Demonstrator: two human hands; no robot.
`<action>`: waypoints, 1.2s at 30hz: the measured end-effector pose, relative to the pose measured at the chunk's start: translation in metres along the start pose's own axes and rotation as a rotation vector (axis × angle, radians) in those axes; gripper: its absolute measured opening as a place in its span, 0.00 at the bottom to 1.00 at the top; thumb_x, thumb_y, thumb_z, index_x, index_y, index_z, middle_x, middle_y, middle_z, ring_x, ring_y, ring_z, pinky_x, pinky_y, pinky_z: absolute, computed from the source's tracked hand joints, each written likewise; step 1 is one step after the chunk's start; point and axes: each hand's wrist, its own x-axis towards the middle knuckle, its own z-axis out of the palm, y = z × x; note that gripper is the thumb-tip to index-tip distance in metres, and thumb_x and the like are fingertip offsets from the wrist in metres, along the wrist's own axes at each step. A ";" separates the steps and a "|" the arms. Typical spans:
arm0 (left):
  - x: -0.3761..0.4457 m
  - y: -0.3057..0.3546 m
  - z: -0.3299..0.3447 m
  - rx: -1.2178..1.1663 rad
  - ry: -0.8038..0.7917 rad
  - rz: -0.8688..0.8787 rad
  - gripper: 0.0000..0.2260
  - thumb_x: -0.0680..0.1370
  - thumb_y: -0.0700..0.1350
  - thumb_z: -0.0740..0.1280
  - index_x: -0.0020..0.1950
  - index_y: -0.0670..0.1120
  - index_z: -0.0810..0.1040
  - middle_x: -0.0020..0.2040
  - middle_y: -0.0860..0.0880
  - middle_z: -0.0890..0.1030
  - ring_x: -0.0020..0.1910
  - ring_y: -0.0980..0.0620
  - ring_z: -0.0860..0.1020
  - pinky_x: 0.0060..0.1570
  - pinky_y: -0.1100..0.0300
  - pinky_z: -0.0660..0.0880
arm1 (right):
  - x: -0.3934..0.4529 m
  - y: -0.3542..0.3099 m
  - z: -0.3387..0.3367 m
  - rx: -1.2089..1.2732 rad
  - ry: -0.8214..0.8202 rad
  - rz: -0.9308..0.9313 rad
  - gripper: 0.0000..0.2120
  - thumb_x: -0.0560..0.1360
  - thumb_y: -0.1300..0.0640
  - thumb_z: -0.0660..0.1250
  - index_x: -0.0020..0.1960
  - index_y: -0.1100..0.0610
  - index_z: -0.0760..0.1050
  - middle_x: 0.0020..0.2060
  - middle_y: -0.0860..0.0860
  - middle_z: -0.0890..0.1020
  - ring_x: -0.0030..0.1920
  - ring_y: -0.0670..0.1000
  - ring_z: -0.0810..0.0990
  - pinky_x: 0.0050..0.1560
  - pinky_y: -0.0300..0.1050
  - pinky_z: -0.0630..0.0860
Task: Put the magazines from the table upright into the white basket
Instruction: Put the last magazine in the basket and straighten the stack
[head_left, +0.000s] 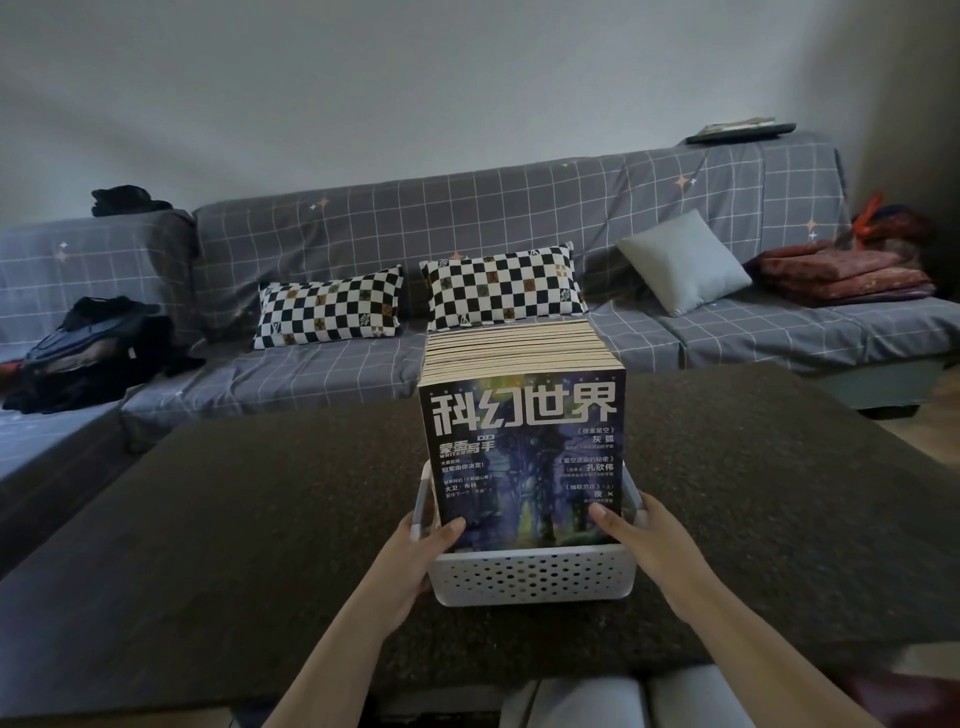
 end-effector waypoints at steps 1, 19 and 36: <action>0.001 -0.001 0.001 0.003 0.006 0.006 0.42 0.62 0.51 0.77 0.73 0.51 0.62 0.60 0.46 0.80 0.58 0.46 0.79 0.64 0.43 0.71 | 0.000 0.001 0.000 0.008 0.014 -0.008 0.32 0.67 0.44 0.72 0.67 0.52 0.67 0.56 0.48 0.79 0.56 0.50 0.76 0.54 0.47 0.68; 0.034 -0.007 0.054 0.029 0.038 0.067 0.27 0.73 0.46 0.73 0.68 0.50 0.66 0.59 0.48 0.80 0.59 0.47 0.79 0.67 0.42 0.68 | 0.031 0.006 -0.043 0.091 0.126 0.005 0.34 0.68 0.48 0.73 0.70 0.56 0.67 0.63 0.53 0.77 0.64 0.54 0.73 0.66 0.58 0.67; 0.182 0.004 0.256 0.059 -0.009 0.105 0.28 0.73 0.49 0.74 0.69 0.46 0.67 0.61 0.48 0.78 0.59 0.47 0.77 0.66 0.45 0.70 | 0.179 0.001 -0.225 0.080 0.297 0.042 0.25 0.69 0.53 0.73 0.63 0.60 0.73 0.44 0.47 0.81 0.46 0.47 0.78 0.54 0.48 0.73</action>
